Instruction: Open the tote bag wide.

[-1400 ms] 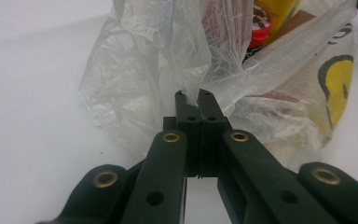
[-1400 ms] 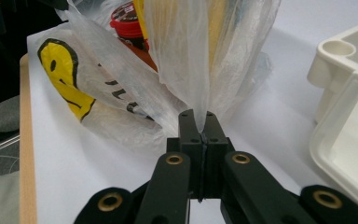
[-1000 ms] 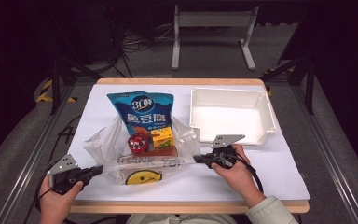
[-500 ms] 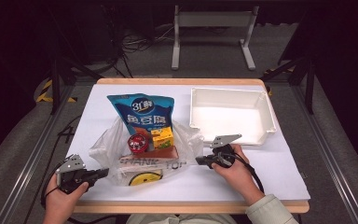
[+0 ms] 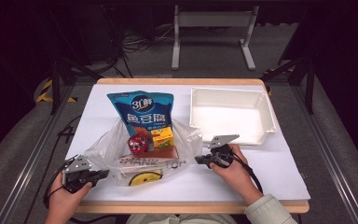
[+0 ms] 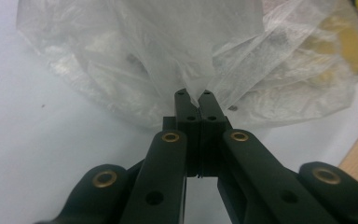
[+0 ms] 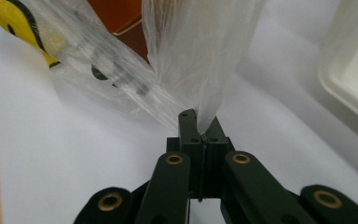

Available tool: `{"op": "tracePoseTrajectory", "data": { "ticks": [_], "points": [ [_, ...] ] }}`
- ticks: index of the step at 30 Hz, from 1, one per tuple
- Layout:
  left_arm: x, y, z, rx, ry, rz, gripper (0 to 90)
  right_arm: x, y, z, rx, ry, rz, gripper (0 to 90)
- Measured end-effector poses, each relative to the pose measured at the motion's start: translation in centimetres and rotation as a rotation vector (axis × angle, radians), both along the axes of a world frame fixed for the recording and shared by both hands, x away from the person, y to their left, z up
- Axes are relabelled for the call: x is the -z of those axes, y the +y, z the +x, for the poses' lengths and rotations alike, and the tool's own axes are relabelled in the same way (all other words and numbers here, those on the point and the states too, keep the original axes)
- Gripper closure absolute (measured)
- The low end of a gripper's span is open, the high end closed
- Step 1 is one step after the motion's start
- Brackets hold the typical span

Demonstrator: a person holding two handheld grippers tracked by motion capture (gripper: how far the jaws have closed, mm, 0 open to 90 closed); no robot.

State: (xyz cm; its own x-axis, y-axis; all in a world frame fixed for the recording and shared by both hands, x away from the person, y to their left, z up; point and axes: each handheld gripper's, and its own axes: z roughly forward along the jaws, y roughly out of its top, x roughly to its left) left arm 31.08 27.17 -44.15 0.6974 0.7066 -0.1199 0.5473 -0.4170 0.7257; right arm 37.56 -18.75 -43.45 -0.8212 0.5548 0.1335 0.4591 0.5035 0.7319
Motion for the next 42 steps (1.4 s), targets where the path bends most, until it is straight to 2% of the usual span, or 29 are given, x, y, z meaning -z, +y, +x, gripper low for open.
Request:
{"op": "tracePoseTrajectory", "data": {
  "ticks": [3, 5, 8, 10, 12, 15, 17, 19, 21, 24, 29, 32, 36, 42],
  "points": [
    [0.2, 0.0, 0.1, 0.006, 0.016, -0.023, 90.0, 0.0, -0.6, 0.3, 0.025, 0.003, 0.006, 90.0],
    [0.2, 0.0, 0.2, 0.004, 0.018, -0.018, 90.0, 0.1, -0.7, 0.4, 0.029, 0.005, 0.011, 90.0],
    [0.3, 0.0, 0.2, -0.004, 0.024, 0.03, 90.0, 0.1, -0.3, 0.2, 0.014, -0.001, 0.011, 90.0],
    [0.3, 0.0, 0.2, -0.005, 0.037, 0.038, 90.0, 0.2, 0.1, 0.1, 0.001, 0.0, 0.004, 90.0],
    [0.5, 0.3, 0.3, 0.004, 0.053, 0.023, 90.0, 0.2, 0.1, 0.0, -0.002, 0.003, 0.004, 90.0],
    [0.5, 0.6, 0.3, -0.023, 0.054, -0.011, 88.5, 0.2, 0.0, 0.0, 0.001, 0.006, 0.007, 90.0],
    [0.3, 0.8, 0.1, -0.037, 0.031, -0.029, 76.2, 0.1, 0.0, 0.0, 0.009, -0.005, -0.007, 90.0],
    [-0.6, 1.1, -0.4, -0.025, -0.011, -0.078, 62.2, 0.0, 0.0, 0.0, 0.012, -0.01, -0.007, 90.0],
    [-1.8, 1.2, -1.0, -0.022, -0.068, -0.105, 54.0, 0.0, 0.0, -0.1, 0.013, -0.011, -0.008, 90.0],
    [-3.1, 1.5, -1.8, -0.037, -0.118, -0.142, 45.3, -0.1, 0.1, -0.2, 0.01, -0.012, -0.009, 90.0],
    [-4.2, 1.9, -2.8, -0.05, -0.155, -0.18, 42.1, -0.1, 0.1, -0.3, 0.006, -0.015, -0.007, 90.0],
    [-5.4, 1.7, -3.5, -0.03, -0.191, -0.201, 44.1, -0.3, 0.2, -0.4, 0.006, -0.018, 0.0, 90.0],
    [-6.4, 0.8, -4.1, 0.012, -0.23, -0.199, 46.0, -0.5, 0.4, -0.5, 0.002, -0.023, 0.006, 90.0],
    [-7.2, -0.5, -4.5, 0.049, -0.251, -0.199, 42.9, -0.7, 0.5, -0.6, -0.003, -0.028, 0.019, 90.0]
  ]
}}
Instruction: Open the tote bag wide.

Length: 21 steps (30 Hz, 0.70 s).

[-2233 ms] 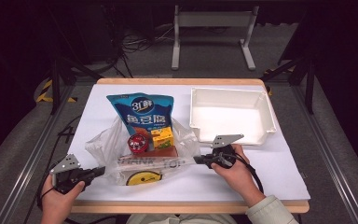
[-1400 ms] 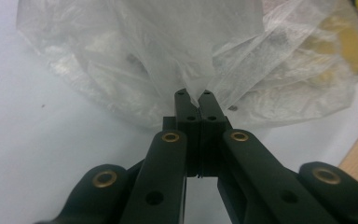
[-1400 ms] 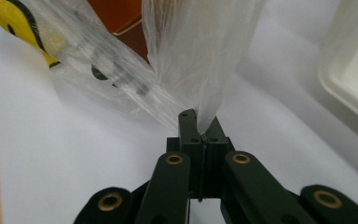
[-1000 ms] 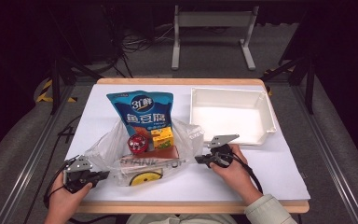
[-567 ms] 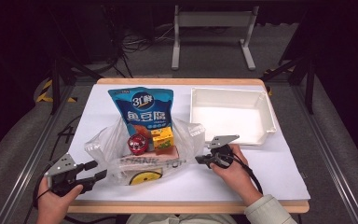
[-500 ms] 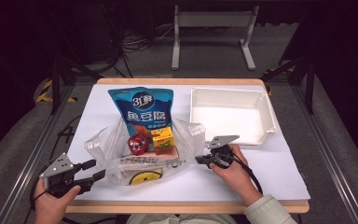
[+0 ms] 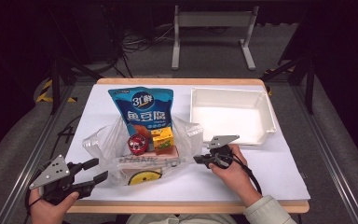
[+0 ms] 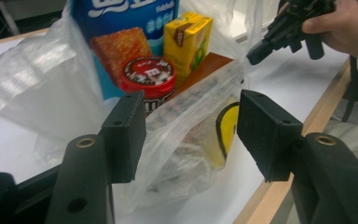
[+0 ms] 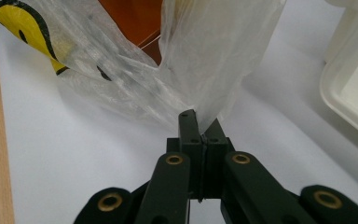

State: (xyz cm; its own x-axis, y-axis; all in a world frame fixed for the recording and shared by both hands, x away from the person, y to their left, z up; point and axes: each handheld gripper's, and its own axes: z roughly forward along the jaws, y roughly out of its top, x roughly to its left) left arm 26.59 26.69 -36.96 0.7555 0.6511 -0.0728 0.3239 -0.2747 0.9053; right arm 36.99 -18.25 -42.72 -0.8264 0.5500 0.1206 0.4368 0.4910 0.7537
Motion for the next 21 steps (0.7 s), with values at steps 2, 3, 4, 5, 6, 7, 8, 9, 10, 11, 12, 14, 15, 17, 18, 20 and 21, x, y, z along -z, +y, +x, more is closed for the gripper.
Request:
{"op": "tracePoseTrajectory", "data": {
  "ticks": [2, 3, 4, 5, 6, 7, 8, 9, 10, 11, 12, 14, 15, 17, 18, 20, 21],
  "points": [
    [-0.1, -0.3, 0.1, 0.01, -0.003, 0.0, 41.9, 0.0, 0.0, 0.0, -0.001, 0.002, 0.002, 90.0],
    [-0.1, -0.7, 0.5, 0.024, 0.002, 0.0, 41.4, 0.0, 0.1, 0.0, -0.002, 0.004, 0.003, 90.0],
    [-0.1, -0.7, 0.5, 0.024, 0.002, 0.0, 41.0, 0.0, 0.1, 0.0, -0.002, 0.004, 0.003, 90.0],
    [0.0, -1.0, 0.7, 0.029, 0.0, 0.004, 41.0, 0.0, 0.1, 0.0, -0.002, 0.004, 0.003, 90.0],
    [0.2, -1.2, 1.0, 0.035, 0.003, 0.005, 40.3, 0.0, 0.1, 0.0, -0.003, 0.003, 0.002, 90.0],
    [0.4, -1.4, 1.2, 0.037, 0.006, 0.001, 39.2, -0.1, 0.2, 0.0, -0.007, -0.001, 0.007, 90.0],
    [0.6, -1.5, 1.5, 0.044, 0.008, 0.002, 39.2, -0.1, 0.2, 0.0, -0.007, -0.001, 0.007, 90.0],
    [0.8, -1.7, 1.8, 0.05, 0.011, 0.002, 38.8, -0.1, 0.2, -0.1, -0.007, -0.002, 0.009, 90.0],
    [1.0, -1.8, 2.2, 0.056, 0.017, 0.005, 38.5, -0.1, 0.2, -0.1, -0.008, -0.003, 0.01, 90.0],
    [1.2, -1.9, 2.5, 0.062, 0.018, 0.007, 38.2, -0.1, 0.2, -0.1, -0.01, -0.003, 0.011, 90.0],
    [1.4, -1.9, 2.7, 0.063, 0.023, 0.008, 37.9, -0.1, 0.3, -0.1, -0.011, -0.002, 0.013, 90.0],
    [1.8, -1.9, 3.3, 0.06, 0.031, 0.016, 37.7, -0.1, 0.3, -0.1, -0.013, -0.003, 0.014, 90.0],
    [2.1, -1.9, 3.6, 0.059, 0.035, 0.021, 37.6, -0.1, 0.3, -0.1, -0.014, -0.003, 0.015, 90.0],
    [2.6, -1.9, 4.1, 0.059, 0.047, 0.019, 37.3, -0.1, 0.4, -0.1, -0.017, -0.007, 0.017, 90.0],
    [2.8, -1.9, 4.4, 0.059, 0.053, 0.021, 37.0, -0.1, 0.4, -0.1, -0.018, -0.008, 0.018, 90.0],
    [3.0, -1.9, 4.6, 0.061, 0.058, 0.025, 36.0, -0.1, 0.4, -0.1, -0.019, -0.008, 0.018, 90.0],
    [3.2, -2.0, 4.8, 0.067, 0.065, 0.032, 34.4, -0.1, 0.5, -0.2, -0.022, -0.006, 0.019, 90.0]
  ]
}}
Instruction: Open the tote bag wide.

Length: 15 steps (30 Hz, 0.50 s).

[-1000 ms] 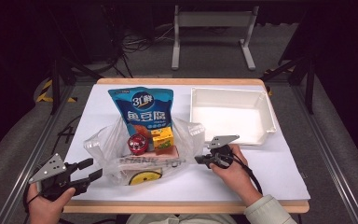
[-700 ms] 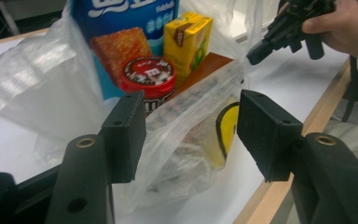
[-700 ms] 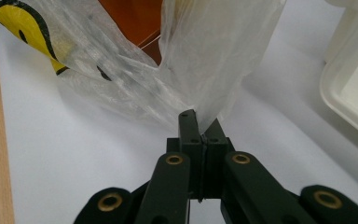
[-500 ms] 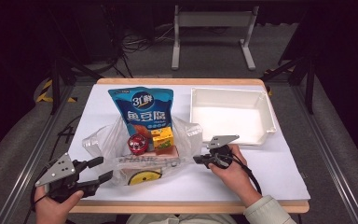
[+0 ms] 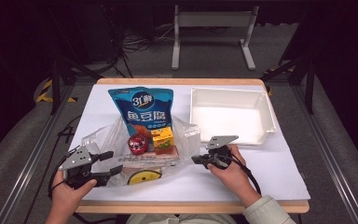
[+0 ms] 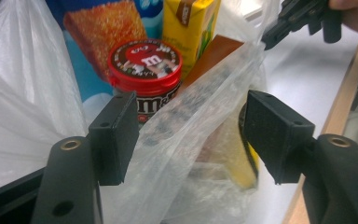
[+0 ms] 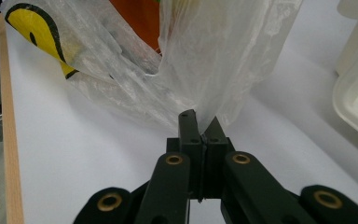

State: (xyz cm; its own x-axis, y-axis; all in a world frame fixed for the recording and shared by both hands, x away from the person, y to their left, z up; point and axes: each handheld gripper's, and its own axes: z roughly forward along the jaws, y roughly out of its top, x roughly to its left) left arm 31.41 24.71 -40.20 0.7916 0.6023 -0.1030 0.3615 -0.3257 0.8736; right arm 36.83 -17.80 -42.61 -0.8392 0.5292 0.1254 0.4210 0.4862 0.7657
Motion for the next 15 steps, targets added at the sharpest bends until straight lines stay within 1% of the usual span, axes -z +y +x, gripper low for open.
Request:
{"op": "tracePoseTrajectory", "data": {
  "ticks": [1, 2, 3, 4, 7, 8, 10, 12, 13, 14, 15],
  "points": [
    [0.2, -0.1, 0.2, 0.002, 0.004, 0.006, 34.4, 0.0, 0.0, 0.0, 0.0, 0.0, 0.0, 90.0],
    [0.4, -0.2, 0.4, 0.002, 0.015, 0.019, 32.7, 0.0, 0.0, 0.0, -0.001, 0.0, 0.001, 90.0],
    [0.6, -0.3, 0.6, 0.005, 0.014, 0.037, 31.4, 0.0, 0.0, 0.0, -0.001, 0.0, 0.001, 90.0],
    [0.8, -0.4, 0.7, 0.007, 0.022, 0.042, 30.5, 0.1, 0.1, 0.0, -0.003, -0.001, -0.001, 90.0],
    [1.3, -0.6, 1.2, 0.021, 0.028, 0.056, 29.8, 0.1, 0.1, 0.0, -0.004, -0.002, -0.001, 90.0],
    [1.5, -0.7, 1.4, 0.019, 0.041, 0.067, 29.7, 0.1, 0.2, 0.0, -0.004, -0.003, -0.001, 90.0],
    [1.6, -0.8, 1.5, 0.019, 0.047, 0.068, 29.9, 0.1, 0.2, -0.1, -0.004, -0.002, -0.002, 90.0],
    [1.8, -0.8, 1.6, 0.032, 0.064, 0.071, 33.4, 0.1, 0.2, -0.1, -0.006, -0.004, -0.001, 90.0],
    [1.9, -0.8, 1.6, 0.037, 0.073, 0.076, 37.6, 0.1, 0.2, -0.1, -0.005, -0.004, -0.001, 90.0],
    [1.9, -0.8, 1.5, 0.044, 0.077, 0.09, 41.7, 0.1, 0.2, -0.1, -0.004, -0.003, -0.001, 90.0],
    [1.9, -0.9, 1.4, 0.044, 0.068, 0.108, 46.2, 0.1, 0.2, -0.1, -0.005, -0.002, 0.001, 90.0]
  ]
}}
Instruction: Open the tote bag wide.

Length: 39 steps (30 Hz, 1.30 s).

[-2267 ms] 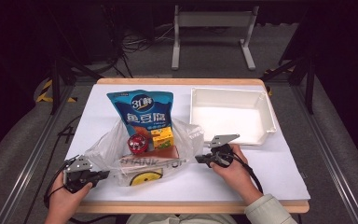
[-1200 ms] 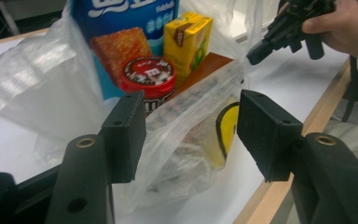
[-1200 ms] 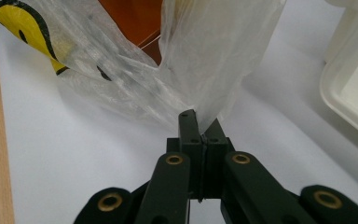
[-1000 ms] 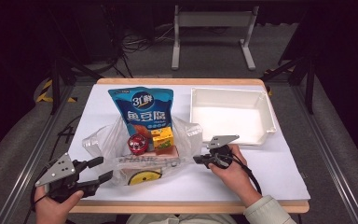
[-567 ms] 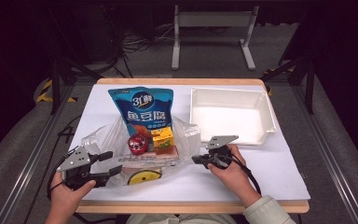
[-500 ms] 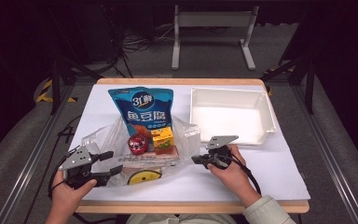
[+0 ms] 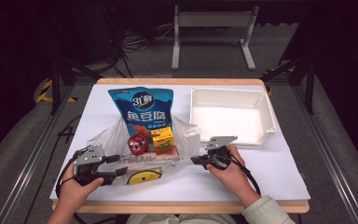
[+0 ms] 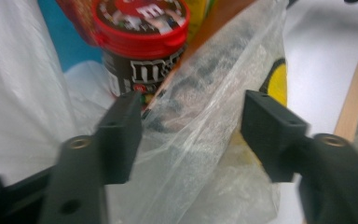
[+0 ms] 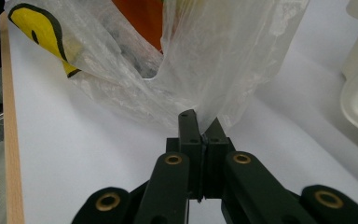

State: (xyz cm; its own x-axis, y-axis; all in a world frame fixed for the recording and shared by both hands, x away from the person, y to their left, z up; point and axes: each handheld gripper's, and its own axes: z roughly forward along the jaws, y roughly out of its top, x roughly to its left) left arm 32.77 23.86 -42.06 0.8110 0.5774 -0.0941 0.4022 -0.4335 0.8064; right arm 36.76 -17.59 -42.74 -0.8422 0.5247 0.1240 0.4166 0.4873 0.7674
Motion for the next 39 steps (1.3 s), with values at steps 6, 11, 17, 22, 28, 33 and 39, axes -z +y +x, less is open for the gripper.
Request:
{"op": "tracePoseTrajectory", "data": {
  "ticks": [6, 11, 17, 22, 28, 33, 39],
  "points": [
    [-0.5, 0.3, -0.6, 0.015, -0.016, 0.019, 77.6, -0.1, 0.1, -0.1, -0.005, -0.006, 0.002, 90.0],
    [-0.6, 0.2, -1.3, 0.046, -0.01, 0.018, 85.6, -0.1, 0.1, -0.1, -0.008, -0.009, 0.001, 90.0],
    [-0.2, 0.5, -2.0, 0.107, 0.057, 0.017, 86.1, 0.0, 0.1, -0.2, -0.014, -0.005, -0.011, 90.0],
    [0.5, 0.7, -2.2, 0.151, 0.114, 0.034, 88.1, 0.0, 0.1, -0.2, -0.017, 0.002, -0.011, 90.0],
    [1.1, 0.4, -2.1, 0.17, 0.144, 0.063, 88.0, 0.2, 0.1, -0.2, -0.019, 0.011, -0.024, 90.0],
    [1.6, 0.3, -1.8, 0.158, 0.159, 0.08, 87.6, 0.5, 0.0, 0.0, -0.005, 0.029, -0.04, 90.0],
    [2.4, 0.8, -1.0, 0.124, 0.177, 0.096, 87.6, 0.9, -0.1, 0.3, 0.013, 0.045, -0.059, 90.0]
  ]
}}
